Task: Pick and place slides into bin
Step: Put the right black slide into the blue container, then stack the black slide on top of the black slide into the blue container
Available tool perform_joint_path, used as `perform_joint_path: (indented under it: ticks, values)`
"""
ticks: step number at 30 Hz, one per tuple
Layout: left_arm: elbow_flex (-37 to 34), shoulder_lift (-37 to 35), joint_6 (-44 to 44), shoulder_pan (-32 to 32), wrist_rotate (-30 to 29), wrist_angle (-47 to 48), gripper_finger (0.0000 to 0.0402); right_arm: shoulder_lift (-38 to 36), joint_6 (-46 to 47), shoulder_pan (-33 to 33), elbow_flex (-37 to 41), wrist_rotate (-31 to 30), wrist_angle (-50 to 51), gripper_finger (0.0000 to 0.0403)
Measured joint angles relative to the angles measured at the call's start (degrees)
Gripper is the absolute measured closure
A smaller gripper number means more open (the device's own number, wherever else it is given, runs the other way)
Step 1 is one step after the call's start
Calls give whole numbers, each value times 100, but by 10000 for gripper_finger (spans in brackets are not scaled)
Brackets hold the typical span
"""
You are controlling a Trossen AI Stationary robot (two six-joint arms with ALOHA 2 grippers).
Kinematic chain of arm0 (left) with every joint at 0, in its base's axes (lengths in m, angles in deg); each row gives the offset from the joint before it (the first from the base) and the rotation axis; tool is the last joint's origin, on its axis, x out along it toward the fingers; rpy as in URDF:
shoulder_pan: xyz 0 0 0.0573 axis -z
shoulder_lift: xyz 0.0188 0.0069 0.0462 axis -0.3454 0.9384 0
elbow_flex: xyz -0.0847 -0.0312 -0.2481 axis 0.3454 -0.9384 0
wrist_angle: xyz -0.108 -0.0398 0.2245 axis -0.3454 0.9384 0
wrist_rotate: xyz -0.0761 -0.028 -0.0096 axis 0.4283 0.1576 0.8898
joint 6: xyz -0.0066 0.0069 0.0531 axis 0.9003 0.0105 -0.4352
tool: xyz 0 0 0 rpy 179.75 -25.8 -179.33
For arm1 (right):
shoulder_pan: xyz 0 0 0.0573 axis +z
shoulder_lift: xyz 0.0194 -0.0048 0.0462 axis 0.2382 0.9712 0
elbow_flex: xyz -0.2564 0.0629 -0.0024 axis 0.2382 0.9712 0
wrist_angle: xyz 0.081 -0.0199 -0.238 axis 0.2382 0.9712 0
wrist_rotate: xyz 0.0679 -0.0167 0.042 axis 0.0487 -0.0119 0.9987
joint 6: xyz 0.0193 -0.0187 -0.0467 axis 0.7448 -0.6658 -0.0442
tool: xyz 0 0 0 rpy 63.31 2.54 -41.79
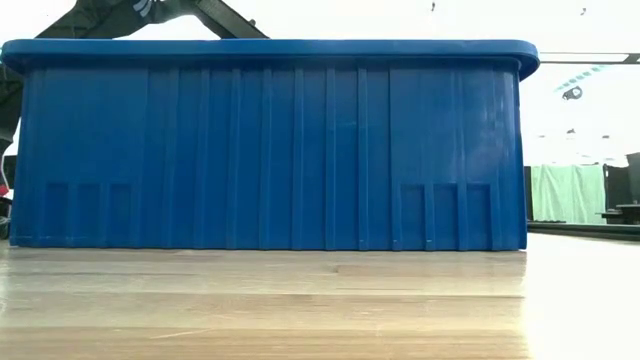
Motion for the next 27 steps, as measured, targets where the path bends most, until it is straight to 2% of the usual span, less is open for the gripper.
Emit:
perform_joint_path:
  ticks: [5, 9, 15, 17, 23, 27]
  values:
    - [97, -88, 2, 52, 49, 409, 91, 0, 2, 0, 0, 0, 2, 328]
    - [295, -282, 39, 133, 388, 847, 91, 0, 2, 0, 0, 0, 2, 332]
    - [541, -868, 672, 310, 869, 989, 91, 0, 2, -2, 2, 2, 2, 337]
    - [580, -1079, 1044, 370, 975, 942, 91, 2, 2, -2, 2, 2, 2, 337]
    - [636, -1941, 3058, 563, 1280, 889, 91, 4, 0, -2, 2, 0, 0, 332]
    - [624, -2397, 3721, 705, 1685, 993, 91, 13, -2, -2, 2, 0, -2, 336]
